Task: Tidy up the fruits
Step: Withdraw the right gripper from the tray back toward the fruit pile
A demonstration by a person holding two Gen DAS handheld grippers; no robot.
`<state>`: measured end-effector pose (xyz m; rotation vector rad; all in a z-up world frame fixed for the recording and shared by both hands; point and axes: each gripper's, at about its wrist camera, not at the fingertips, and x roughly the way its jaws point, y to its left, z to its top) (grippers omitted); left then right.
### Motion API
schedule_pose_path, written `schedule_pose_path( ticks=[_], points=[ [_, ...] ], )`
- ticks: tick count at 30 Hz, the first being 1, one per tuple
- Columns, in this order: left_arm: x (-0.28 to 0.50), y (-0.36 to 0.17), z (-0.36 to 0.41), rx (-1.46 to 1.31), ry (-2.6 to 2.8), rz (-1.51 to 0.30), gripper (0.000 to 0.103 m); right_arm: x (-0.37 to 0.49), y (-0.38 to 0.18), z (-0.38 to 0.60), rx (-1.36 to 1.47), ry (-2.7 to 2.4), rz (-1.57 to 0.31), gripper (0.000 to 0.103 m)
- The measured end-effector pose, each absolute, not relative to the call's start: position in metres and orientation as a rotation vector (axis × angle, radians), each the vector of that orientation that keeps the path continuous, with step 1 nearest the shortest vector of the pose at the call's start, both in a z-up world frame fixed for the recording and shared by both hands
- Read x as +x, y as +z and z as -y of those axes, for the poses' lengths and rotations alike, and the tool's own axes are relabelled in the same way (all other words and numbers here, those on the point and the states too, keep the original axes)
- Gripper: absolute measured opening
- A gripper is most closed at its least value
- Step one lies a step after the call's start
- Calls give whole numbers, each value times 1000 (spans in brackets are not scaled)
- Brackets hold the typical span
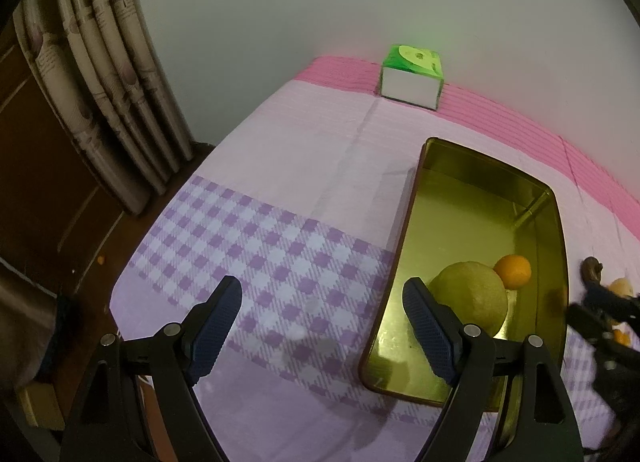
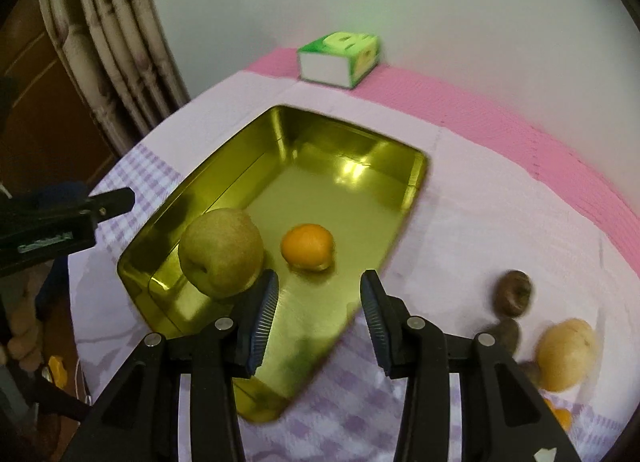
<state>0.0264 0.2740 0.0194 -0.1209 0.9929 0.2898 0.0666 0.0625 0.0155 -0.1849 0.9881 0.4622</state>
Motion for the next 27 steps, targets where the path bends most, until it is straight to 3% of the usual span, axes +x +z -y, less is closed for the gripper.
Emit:
schedule_pose_path(
  ticks=[12,27],
  points=[
    [25,21,-252,-50,251,-985,83,29,40,65,-102,225,-986,41],
    [20,24,-185,58,79,-971,83,-12,-4,174,-3,42,-1113,41]
  ],
)
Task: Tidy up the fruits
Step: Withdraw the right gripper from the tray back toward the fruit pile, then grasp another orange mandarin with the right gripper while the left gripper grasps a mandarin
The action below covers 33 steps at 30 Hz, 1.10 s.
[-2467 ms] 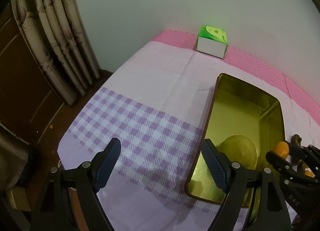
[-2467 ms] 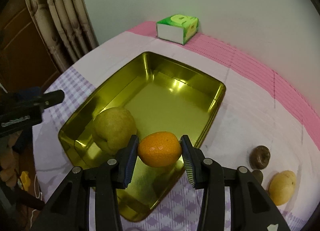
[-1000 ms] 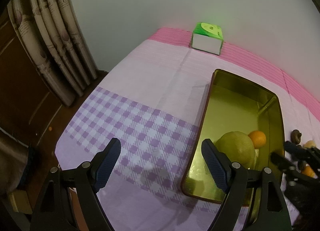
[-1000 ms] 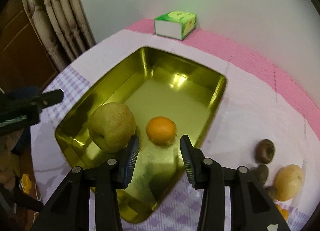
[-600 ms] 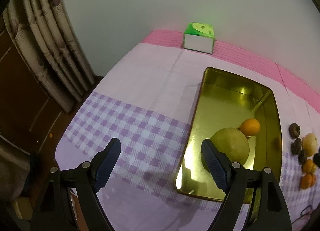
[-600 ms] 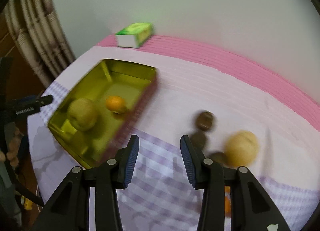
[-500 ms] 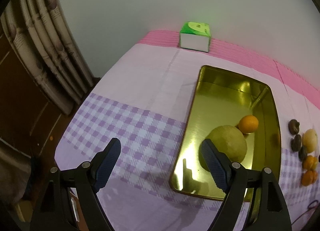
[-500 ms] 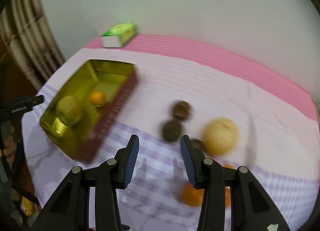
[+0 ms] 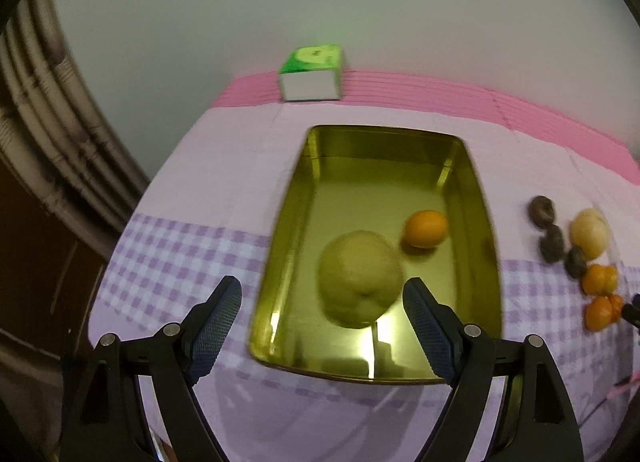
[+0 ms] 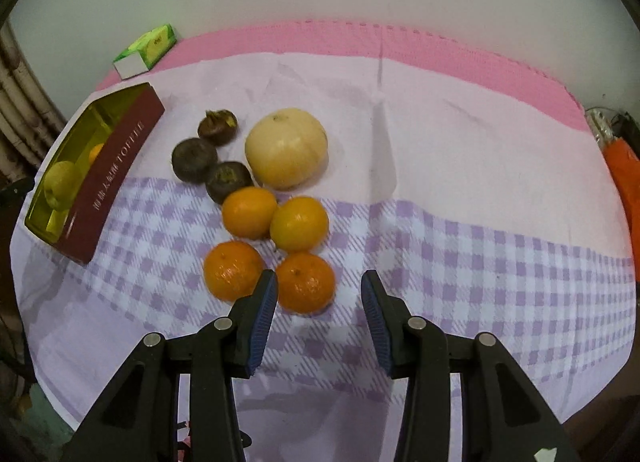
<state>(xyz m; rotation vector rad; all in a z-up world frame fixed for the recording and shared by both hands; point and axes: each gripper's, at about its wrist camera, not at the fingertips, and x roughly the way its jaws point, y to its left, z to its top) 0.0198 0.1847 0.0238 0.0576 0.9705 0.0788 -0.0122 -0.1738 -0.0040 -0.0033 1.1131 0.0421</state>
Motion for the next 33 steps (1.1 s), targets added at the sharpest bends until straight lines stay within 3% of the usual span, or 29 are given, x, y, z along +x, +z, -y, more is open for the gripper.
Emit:
schedule_pose_path(
  ticks=[19,33],
  points=[
    [21,14,-77,174,-164,-1019,83,10,-38,155,-2,106,-1166,38],
    [12,-18,8,190,-379,-1132,83,1,-27,175,4,55,-1130,37]
  ],
)
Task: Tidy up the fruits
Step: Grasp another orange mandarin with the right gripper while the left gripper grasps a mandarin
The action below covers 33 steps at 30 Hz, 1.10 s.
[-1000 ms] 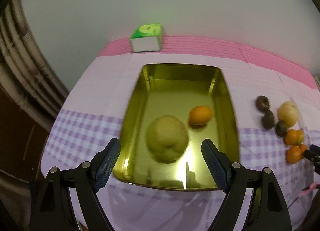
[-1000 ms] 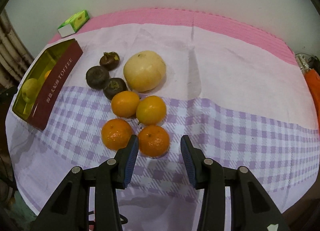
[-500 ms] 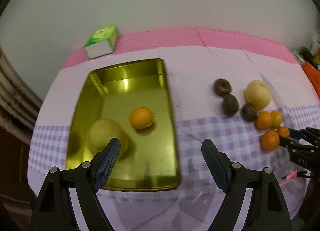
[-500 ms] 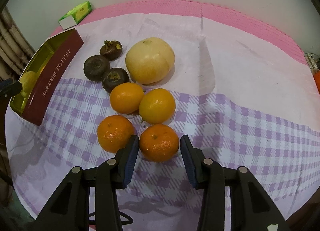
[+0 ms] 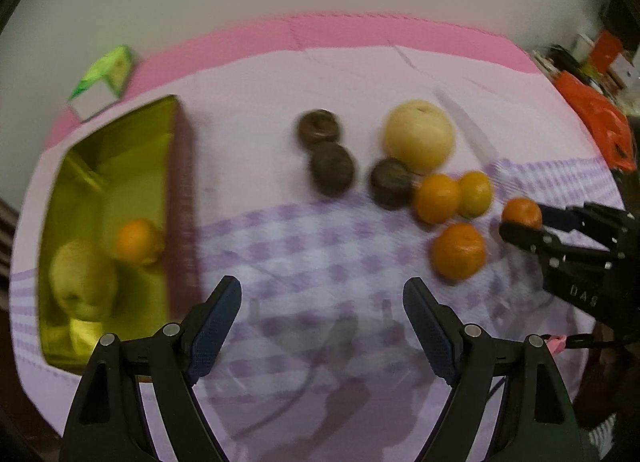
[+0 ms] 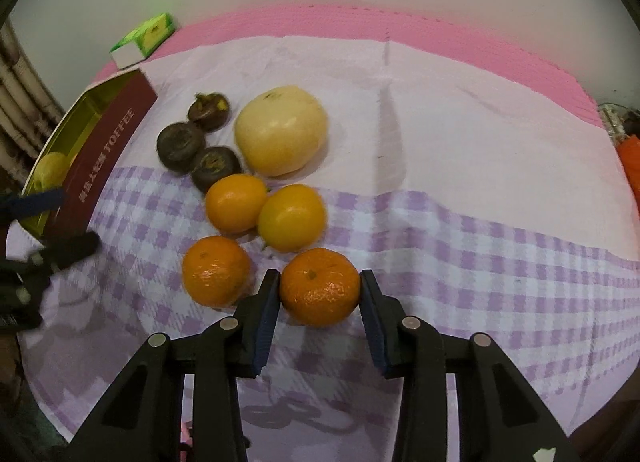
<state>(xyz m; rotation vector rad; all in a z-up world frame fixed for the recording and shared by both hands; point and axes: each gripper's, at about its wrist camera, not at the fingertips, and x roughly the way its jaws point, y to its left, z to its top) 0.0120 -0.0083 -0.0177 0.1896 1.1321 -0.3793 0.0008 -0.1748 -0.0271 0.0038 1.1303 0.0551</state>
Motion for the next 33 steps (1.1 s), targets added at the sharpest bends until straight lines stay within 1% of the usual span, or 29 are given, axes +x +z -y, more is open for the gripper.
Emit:
schedule_pose_path(
  ticks=[9,17,20,22,24,29,33],
  points=[
    [11,-22,52,170,-468,-1166,83,-11,-17,219,73,-22,-1125,37],
    [17,-28,82,159,-492,-1201,83,-12,-15,230,124,-20,-1107,37],
    [19,-29,89,169,-495,-1195,81,-12,-14,231,133,-17,-1105,37],
    [20,-31,92,181,-491,-1189,79,-12,-13,232,137,-16,-1100,37],
    [21,-33,92,185,-486,-1191,70,-11,-12,233,144,-15,-1097,37],
    [23,-39,94,181,-491,-1209,65,-12,-10,235,153,-12,-1093,37],
    [25,-43,98,186,-495,-1212,58,-13,-7,235,150,-5,-1087,37]
  ],
)
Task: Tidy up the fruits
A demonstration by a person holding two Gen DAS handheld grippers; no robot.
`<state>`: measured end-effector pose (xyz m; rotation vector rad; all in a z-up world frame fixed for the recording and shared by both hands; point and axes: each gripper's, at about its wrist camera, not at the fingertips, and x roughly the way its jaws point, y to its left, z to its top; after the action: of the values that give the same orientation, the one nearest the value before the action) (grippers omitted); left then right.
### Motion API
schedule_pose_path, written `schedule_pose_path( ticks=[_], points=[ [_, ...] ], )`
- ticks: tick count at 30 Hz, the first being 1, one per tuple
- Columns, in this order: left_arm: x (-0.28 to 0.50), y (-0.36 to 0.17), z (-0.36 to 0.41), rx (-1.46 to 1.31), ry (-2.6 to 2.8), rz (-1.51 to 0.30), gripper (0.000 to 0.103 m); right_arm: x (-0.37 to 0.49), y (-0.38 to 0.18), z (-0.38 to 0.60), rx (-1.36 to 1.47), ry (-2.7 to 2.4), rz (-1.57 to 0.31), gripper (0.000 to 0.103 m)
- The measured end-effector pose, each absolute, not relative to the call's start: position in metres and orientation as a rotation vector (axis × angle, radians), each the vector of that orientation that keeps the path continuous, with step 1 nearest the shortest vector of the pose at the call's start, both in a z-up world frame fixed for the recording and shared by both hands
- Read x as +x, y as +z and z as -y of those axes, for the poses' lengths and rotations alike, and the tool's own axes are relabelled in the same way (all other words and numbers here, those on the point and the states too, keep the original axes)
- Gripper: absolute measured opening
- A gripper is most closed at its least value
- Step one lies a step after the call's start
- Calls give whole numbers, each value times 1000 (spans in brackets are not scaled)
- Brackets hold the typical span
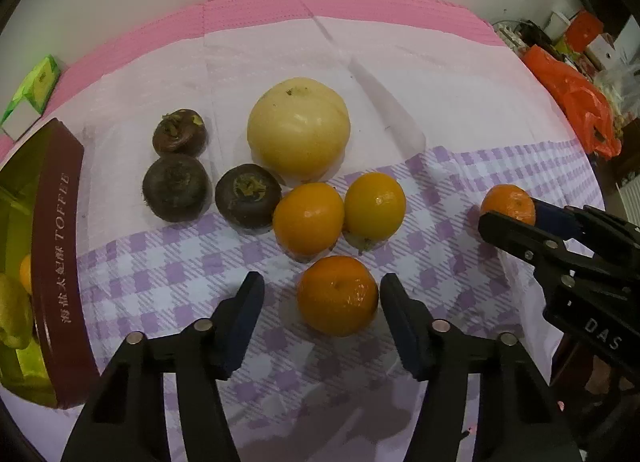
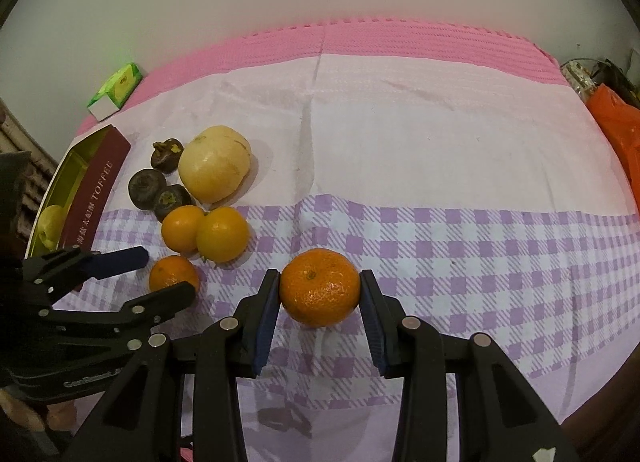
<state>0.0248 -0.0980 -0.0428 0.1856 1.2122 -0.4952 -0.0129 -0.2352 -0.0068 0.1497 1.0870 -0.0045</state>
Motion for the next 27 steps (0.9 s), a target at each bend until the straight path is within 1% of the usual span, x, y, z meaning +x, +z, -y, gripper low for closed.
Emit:
schedule_pose_path(
  ticks=[1,3,8,27],
  points=[
    [26,-44,98,182,-496,-1217,58,-13,-7,235,150,-4,-1087,37],
    [26,-46,99,169,-507,-1222,52,-14,-6,236,151,-3,-1088,37],
    [22,-43,100,191,-524,-1200,43,-13,-7,235,149,-4,-1087,37],
    [19,-49,97,216,-525,-1217,43,-12,-7,233,151,-6,-1085,37]
  ],
)
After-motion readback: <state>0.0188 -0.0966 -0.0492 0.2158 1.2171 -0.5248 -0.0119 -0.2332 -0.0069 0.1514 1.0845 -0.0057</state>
